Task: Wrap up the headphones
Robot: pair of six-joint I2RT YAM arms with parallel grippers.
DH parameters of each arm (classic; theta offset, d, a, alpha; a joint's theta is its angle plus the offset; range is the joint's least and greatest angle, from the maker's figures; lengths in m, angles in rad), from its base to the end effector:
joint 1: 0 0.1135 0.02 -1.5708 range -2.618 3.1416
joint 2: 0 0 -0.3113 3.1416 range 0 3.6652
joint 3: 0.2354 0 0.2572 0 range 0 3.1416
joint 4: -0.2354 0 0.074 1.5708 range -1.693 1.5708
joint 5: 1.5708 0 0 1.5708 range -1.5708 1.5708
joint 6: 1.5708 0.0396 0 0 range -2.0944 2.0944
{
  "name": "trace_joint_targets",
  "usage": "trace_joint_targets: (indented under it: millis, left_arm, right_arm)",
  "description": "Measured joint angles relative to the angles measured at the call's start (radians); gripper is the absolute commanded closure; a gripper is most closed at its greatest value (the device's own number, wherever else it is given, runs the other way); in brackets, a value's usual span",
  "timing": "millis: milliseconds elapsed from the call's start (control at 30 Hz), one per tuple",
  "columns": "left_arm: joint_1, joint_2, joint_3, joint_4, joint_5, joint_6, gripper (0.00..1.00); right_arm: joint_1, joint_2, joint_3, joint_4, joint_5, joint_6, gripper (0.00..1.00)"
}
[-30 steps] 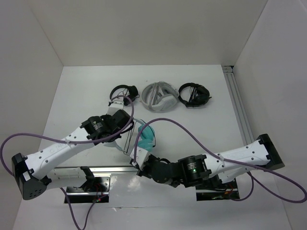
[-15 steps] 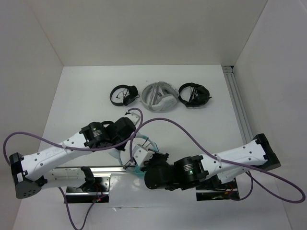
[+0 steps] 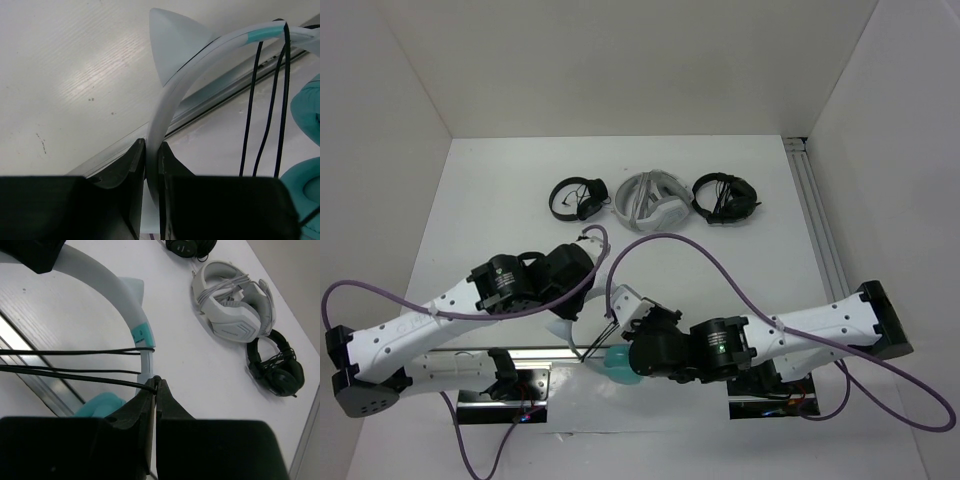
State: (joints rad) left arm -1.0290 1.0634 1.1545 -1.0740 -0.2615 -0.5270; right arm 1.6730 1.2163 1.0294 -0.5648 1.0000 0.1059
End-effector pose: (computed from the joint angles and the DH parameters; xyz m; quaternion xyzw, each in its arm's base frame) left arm 0.0988 -0.1443 0.3747 0.1991 0.9286 -0.1127 0.2922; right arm 0.0088 0.2407 0.3528 -0.4329 0.7050 -0.0056 0.5617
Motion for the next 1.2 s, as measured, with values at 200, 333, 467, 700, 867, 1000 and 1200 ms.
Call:
trace_joint_targets:
  millis: [200,333,467,700,867,1000,1200]
  left_arm:
    - [0.0,-0.027,0.001,0.005,0.084,0.031,1.0]
    - [0.0,-0.027,0.001,0.003,0.1,0.054,1.0]
    - [0.001,-0.027,0.001,-0.002,0.091,0.053,1.0]
    - [0.001,-0.034,0.003,-0.024,0.073,0.05,1.0]
    - [0.0,-0.034,0.005,-0.042,0.072,0.05,1.0]
    - [0.0,-0.034,0.005,-0.043,0.068,0.05,1.0]
    - [0.0,-0.034,0.023,-0.055,0.056,0.051,1.0]
  right_arm:
    - [-0.023,0.008,-0.026,0.073,-0.039,-0.03,1.0]
    - [-0.027,0.021,-0.027,0.088,-0.049,-0.042,0.94]
    - [-0.034,0.021,-0.027,0.09,-0.066,-0.044,0.89]
    - [-0.05,0.001,-0.03,0.073,-0.072,-0.031,0.73]
    - [-0.055,-0.032,-0.039,0.067,-0.072,-0.017,0.68]
    - [-0.055,-0.051,-0.04,0.046,-0.072,0.002,0.6]
    - [-0.055,-0.1,-0.04,0.001,-0.073,0.036,0.44]
